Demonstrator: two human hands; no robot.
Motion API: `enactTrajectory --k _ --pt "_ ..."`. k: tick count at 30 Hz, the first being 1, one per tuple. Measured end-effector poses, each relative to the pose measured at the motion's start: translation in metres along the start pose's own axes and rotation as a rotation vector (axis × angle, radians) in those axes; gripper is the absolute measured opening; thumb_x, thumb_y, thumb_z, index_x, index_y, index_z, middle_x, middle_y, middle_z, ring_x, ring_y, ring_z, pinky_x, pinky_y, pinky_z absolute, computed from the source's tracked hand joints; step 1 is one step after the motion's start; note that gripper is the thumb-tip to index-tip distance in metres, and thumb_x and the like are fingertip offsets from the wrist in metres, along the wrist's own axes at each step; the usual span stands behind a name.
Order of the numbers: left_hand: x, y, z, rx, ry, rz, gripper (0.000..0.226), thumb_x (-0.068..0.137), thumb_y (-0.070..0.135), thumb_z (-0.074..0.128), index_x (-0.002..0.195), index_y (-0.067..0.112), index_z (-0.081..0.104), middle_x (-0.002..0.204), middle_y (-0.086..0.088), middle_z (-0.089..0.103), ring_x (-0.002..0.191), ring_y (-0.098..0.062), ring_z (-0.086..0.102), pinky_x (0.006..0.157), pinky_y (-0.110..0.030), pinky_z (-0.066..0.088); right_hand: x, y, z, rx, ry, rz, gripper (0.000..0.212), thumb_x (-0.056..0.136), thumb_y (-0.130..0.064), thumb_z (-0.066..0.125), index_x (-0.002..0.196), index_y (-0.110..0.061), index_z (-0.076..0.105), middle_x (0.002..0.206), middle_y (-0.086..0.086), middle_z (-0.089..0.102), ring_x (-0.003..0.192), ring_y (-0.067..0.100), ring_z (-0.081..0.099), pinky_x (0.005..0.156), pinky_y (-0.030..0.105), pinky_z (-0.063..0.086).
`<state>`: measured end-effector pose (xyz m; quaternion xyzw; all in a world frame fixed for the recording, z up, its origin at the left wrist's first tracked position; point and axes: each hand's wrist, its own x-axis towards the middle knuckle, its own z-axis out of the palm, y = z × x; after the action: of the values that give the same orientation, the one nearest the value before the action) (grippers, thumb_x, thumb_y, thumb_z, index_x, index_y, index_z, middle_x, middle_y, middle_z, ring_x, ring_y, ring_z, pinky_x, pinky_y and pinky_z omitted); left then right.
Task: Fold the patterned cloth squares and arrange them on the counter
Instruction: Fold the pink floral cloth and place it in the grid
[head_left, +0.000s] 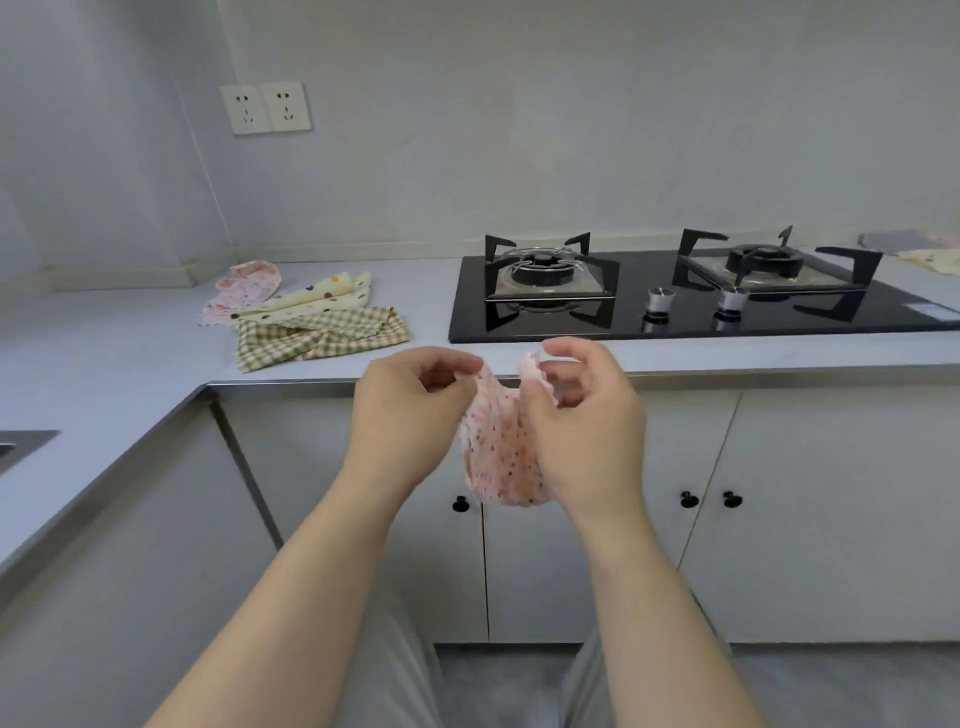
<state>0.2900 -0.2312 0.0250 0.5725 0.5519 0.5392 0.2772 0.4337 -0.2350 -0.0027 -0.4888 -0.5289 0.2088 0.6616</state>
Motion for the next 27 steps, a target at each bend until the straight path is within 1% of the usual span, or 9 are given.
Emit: enactTrajectory --k 3,6,8,11,14,18,19,23,27 --pt "-0.026 -0.011 -0.016 0.011 0.013 -0.064 0.030 0.084 0.002 0.068 0.095 0.029 0.077 0.081 0.013 0.076 0.077 0.000 0.069 0.074 -0.025 0.056 -0.038 0.003 0.012 0.015 -0.115 0.100 0.021 0.090 -0.031 0.076 0.105 -0.036 0.063 0.086 -0.021 0.072 0.078 0.000 0.065 0.065 0.010 0.046" --pt "-0.043 -0.026 -0.027 0.025 0.023 -0.109 0.038 0.084 0.002 0.067 0.107 0.032 0.071 0.082 0.010 0.077 0.078 -0.006 0.073 0.078 -0.033 0.060 -0.062 0.007 0.024 0.036 -0.162 0.158 0.021 0.088 -0.028 0.078 0.102 -0.034 0.063 0.084 -0.019 0.073 0.076 -0.003 0.065 0.062 0.009 0.046" --pt "-0.048 -0.036 -0.031 0.035 0.046 -0.132 0.036 0.084 0.005 0.069 0.108 0.033 0.070 0.083 0.010 0.077 0.078 -0.006 0.073 0.080 -0.036 0.060 -0.071 0.011 0.031 0.035 -0.161 0.181 0.018 0.089 -0.027 0.079 0.096 -0.031 0.063 0.083 -0.018 0.073 0.077 -0.003 0.066 0.061 0.009 0.046" --pt "-0.050 -0.048 -0.031 0.028 0.079 -0.164 0.033 0.085 0.010 0.072 0.110 0.032 0.069 0.083 0.010 0.077 0.076 -0.005 0.072 0.077 -0.032 0.060 -0.078 0.016 0.037 0.041 -0.125 0.204 0.015 0.089 -0.031 0.078 0.091 -0.027 0.064 0.081 -0.017 0.072 0.078 -0.006 0.066 0.058 0.008 0.045" --pt "-0.051 -0.058 -0.028 0.021 0.086 -0.180 0.031 0.086 0.012 0.073 0.110 0.031 0.069 0.082 0.009 0.077 0.074 -0.005 0.072 0.073 -0.028 0.060 -0.080 0.023 0.041 0.033 -0.100 0.219 0.015 0.090 -0.032 0.078 0.089 -0.027 0.064 0.080 -0.017 0.073 0.077 -0.003 0.067 0.058 0.011 0.046" --pt "-0.052 -0.065 -0.023 0.019 0.092 -0.154 0.023 0.089 0.017 0.074 0.108 0.027 0.069 0.081 0.010 0.077 0.075 0.000 0.072 0.064 -0.014 0.053 -0.082 0.031 0.046 0.033 -0.097 0.228 0.014 0.090 -0.027 0.078 0.089 -0.028 0.064 0.083 -0.017 0.074 0.075 -0.001 0.067 0.060 0.009 0.044" --pt "-0.052 -0.066 -0.023 0.020 0.094 -0.150 0.021 0.089 0.017 0.074 0.108 0.026 0.070 0.080 0.010 0.077 0.075 0.001 0.072 0.063 -0.012 0.052 -0.083 0.032 0.046 0.039 -0.101 0.226 0.014 0.090 -0.026 0.078 0.089 -0.028 0.064 0.083 -0.017 0.074 0.074 -0.001 0.067 0.060 0.009 0.044" --pt "-0.051 -0.070 -0.020 0.028 0.081 -0.156 0.023 0.090 0.014 0.073 0.108 0.027 0.070 0.082 0.010 0.078 0.078 0.000 0.073 0.070 -0.020 0.058 -0.086 0.036 0.047 0.074 -0.112 0.217 0.014 0.090 -0.021 0.078 0.091 -0.024 0.065 0.083 -0.016 0.075 0.073 0.000 0.068 0.059 0.008 0.044" --pt "-0.051 -0.071 -0.018 0.042 0.076 -0.148 0.021 0.091 0.015 0.073 0.108 0.027 0.069 0.082 0.010 0.078 0.078 0.001 0.073 0.071 -0.018 0.058 -0.089 0.038 0.049 0.108 -0.127 0.220 0.013 0.089 -0.021 0.079 0.091 -0.022 0.065 0.082 -0.015 0.075 0.071 0.002 0.069 0.059 0.010 0.046"
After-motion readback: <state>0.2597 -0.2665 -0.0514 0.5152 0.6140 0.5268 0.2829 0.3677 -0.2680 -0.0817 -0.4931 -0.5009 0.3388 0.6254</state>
